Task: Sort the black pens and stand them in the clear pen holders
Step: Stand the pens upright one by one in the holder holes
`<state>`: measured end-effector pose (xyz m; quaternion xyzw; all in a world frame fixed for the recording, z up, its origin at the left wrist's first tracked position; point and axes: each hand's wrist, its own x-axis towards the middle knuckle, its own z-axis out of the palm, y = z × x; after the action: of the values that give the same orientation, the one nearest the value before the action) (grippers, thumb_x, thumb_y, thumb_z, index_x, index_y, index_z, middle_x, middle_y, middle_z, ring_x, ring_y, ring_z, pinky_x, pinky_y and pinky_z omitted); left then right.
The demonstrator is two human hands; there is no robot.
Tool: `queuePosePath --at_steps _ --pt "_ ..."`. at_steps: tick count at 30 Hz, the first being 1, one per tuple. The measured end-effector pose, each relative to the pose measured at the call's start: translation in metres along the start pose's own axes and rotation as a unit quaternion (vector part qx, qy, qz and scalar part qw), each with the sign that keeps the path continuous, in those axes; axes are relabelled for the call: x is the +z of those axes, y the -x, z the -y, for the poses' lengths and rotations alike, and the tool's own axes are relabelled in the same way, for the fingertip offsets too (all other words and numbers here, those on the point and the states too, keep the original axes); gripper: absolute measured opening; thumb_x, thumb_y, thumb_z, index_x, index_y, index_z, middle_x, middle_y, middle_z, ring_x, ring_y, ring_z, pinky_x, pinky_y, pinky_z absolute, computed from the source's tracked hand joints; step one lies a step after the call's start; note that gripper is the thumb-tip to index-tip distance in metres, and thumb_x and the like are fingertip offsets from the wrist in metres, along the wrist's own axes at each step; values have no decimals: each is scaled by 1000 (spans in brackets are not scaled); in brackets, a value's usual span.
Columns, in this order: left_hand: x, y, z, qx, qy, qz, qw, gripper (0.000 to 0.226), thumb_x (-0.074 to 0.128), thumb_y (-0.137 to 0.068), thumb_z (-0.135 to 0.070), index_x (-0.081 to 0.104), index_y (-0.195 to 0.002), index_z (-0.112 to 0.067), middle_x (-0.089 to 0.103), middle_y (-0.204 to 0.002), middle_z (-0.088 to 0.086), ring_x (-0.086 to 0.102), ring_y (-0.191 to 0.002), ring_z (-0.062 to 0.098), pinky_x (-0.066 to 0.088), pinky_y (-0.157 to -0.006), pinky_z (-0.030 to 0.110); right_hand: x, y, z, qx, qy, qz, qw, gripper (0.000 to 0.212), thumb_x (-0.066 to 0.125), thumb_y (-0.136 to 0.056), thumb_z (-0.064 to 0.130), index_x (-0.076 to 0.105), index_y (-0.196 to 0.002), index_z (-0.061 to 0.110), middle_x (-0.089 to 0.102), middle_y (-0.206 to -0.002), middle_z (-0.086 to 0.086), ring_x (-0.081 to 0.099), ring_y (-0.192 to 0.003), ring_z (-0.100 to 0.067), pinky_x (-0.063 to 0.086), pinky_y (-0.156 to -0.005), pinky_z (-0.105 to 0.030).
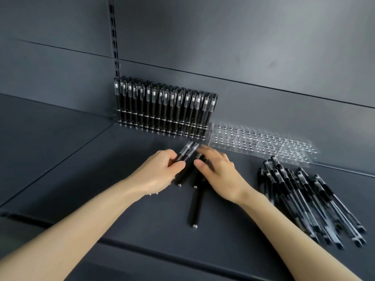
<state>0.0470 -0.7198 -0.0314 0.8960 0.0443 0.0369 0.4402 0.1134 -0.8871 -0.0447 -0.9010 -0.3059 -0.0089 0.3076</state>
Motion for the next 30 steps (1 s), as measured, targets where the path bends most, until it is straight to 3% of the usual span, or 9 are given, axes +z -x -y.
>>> queuePosePath --at_steps 2,4,7,10,13,19,23,27,30 --pt "-3 6 -2 26 64 4 998 14 49 -96 -31 56 -91 -19 62 -73 4 60 -54 13 49 -59 35 -4 -4 13 -10 -170 -47 984 26 51 -96 29 54 -120 21 63 -114 5 58 -108 -10 44 -95 -25" --pt "-6 6 -3 60 115 -15 991 8 54 -95 -24 58 -89 -20 65 -76 6 63 -55 16 54 -58 32 -9 -11 28 2 -296 -84 951 14 60 -91 21 58 -100 10 67 -90 1 65 -81 -9 52 -78 -22" --pt "-16 -3 -2 78 202 -52 975 2 64 -88 -14 65 -90 -13 69 -77 10 68 -62 23 59 -61 35 -15 -28 42 0 -344 -132 930 25 65 -87 15 55 -89 -8 60 -75 -9 60 -64 -11 53 -66 -20" --pt "-28 -17 3 73 255 -45 963 7 65 -87 -14 68 -91 -8 71 -79 12 71 -69 24 60 -66 35 -18 -46 52 -18 -351 -155 923 15 63 -88 8 57 -91 -5 59 -74 -9 60 -62 -8 51 -66 -18" --pt "-42 -37 14 81 225 -61 969 12 60 -91 -20 68 -89 -11 71 -80 6 71 -72 15 60 -68 35 -19 -67 60 -17 -350 -216 911 21 60 -89 2 54 -108 8 57 -71 -4 62 -61 -5 51 -70 -18" --pt "-69 -82 38 70 169 -103 978 19 54 -94 -36 65 -97 -20 66 -77 1 55 -50 5 47 -46 22 -25 -107 66 -13 -231 -336 913 27 59 -90 4 47 -93 29 67 -71 4 69 -71 -19 54 -83 -41" --pt "-61 -91 43 124 175 -105 971 27 51 -95 -34 62 -80 -14 49 -58 2 38 -46 4 32 -46 16 -24 -121 65 -29 -97 -383 918 22 57 -93 8 54 -110 21 66 -75 11 68 -75 -24 52 -77 -34" --pt "-51 -90 48 149 196 -105 964 35 49 -96 -33 52 -72 -7 40 -58 4 33 -52 10 28 -48 22 -19 -126 59 -44 -26 -410 911 24 58 -92 8 56 -115 13 65 -73 9 64 -72 -34 52 -81 -42" --pt "-54 -91 49 150 223 -114 956 37 50 -97 -30 49 -73 -2 41 -57 3 33 -49 9 29 -47 20 -18 -129 58 -53 -21 -427 902 26 59 -92 8 58 -118 11 65 -77 10 64 -71 -26 52 -76 -30"
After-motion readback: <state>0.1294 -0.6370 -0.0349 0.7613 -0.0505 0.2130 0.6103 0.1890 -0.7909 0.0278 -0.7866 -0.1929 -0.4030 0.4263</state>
